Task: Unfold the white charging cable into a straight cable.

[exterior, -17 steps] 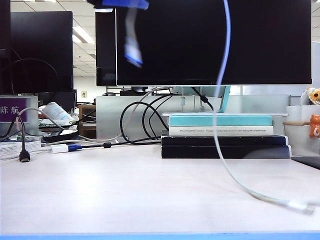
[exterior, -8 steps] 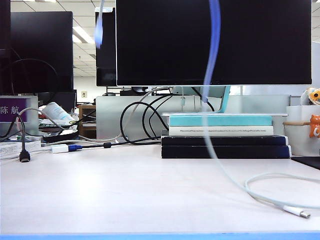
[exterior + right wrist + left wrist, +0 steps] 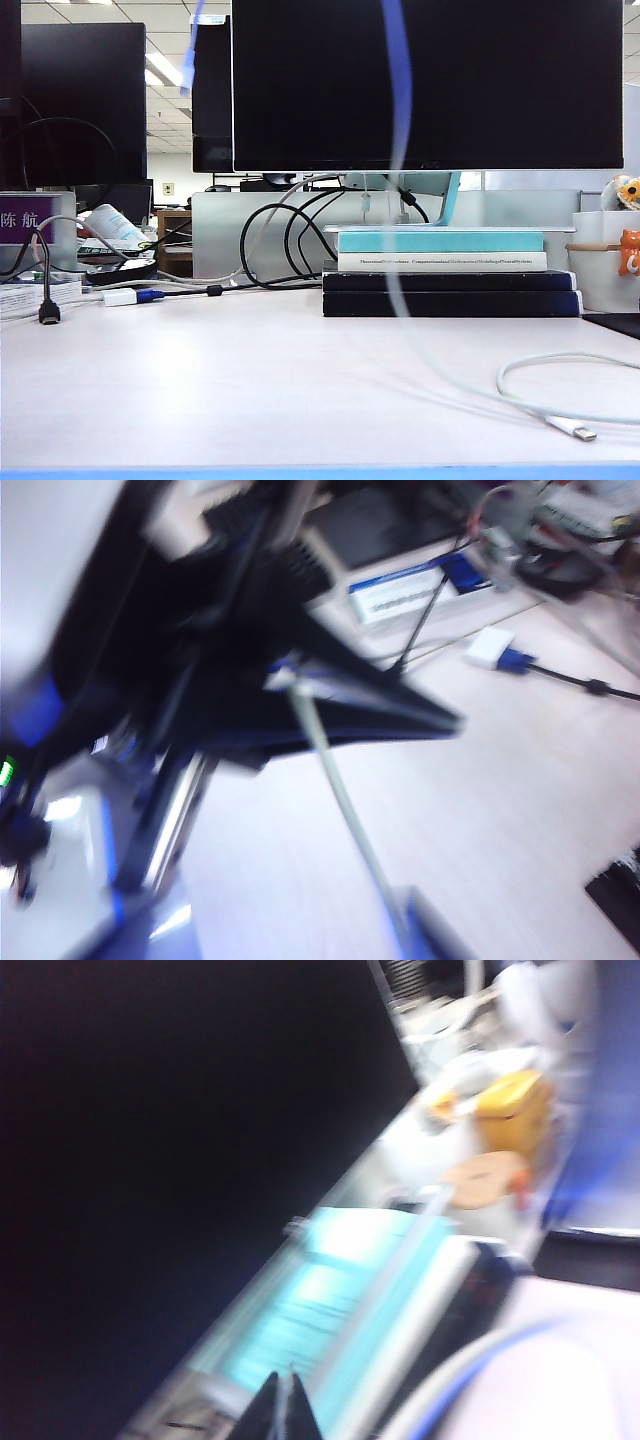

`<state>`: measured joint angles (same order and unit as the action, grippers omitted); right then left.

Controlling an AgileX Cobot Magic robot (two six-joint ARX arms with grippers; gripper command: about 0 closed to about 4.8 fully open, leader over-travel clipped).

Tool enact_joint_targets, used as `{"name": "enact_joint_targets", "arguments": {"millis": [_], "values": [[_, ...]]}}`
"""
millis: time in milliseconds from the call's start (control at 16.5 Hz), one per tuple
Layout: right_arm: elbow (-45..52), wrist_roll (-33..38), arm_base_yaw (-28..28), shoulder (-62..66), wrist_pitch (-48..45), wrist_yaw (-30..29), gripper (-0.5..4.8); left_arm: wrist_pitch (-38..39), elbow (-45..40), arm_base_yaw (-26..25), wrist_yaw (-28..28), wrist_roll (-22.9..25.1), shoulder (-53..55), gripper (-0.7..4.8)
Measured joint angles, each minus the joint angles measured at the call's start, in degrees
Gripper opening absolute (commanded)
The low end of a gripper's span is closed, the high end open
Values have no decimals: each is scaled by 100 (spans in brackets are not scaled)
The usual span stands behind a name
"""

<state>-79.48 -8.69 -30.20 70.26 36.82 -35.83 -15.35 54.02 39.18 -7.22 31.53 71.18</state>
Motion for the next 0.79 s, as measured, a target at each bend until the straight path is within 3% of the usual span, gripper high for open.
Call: {"name": "enact_joint_targets", "arguments": {"millis": [121, 242, 303, 363, 424, 484, 545, 666, 787], "values": [[0, 90, -190, 129, -83, 341, 394, -212, 0, 133, 350, 247, 0, -6], [0, 125, -603, 417, -98, 728, 415, -717, 0, 271, 688, 514, 0, -6], [-31, 90, -844, 522, -208, 1381, 413, -658, -37, 254, 813, 625, 15, -6], [-37, -68, -984, 586, -326, 1884, 393, -437, -42, 232, 887, 647, 37, -6], [-26, -269, -1082, 640, -398, 2240, 323, -317, -37, 243, 833, 586, 35, -6], [-11, -304, -1062, 669, -542, 2347, 272, -254, -37, 271, 787, 566, 13, -6], [2, -339, -1054, 673, -579, 2437, 267, -315, -28, 273, 756, 549, 0, -6], [15, -363, -1043, 697, -608, 2533, 145, -546, -24, 271, 857, 544, -105, -5], [33, -431, -990, 702, -612, 2643, 133, -688, -2, 269, 1032, 544, -157, -6]]}}
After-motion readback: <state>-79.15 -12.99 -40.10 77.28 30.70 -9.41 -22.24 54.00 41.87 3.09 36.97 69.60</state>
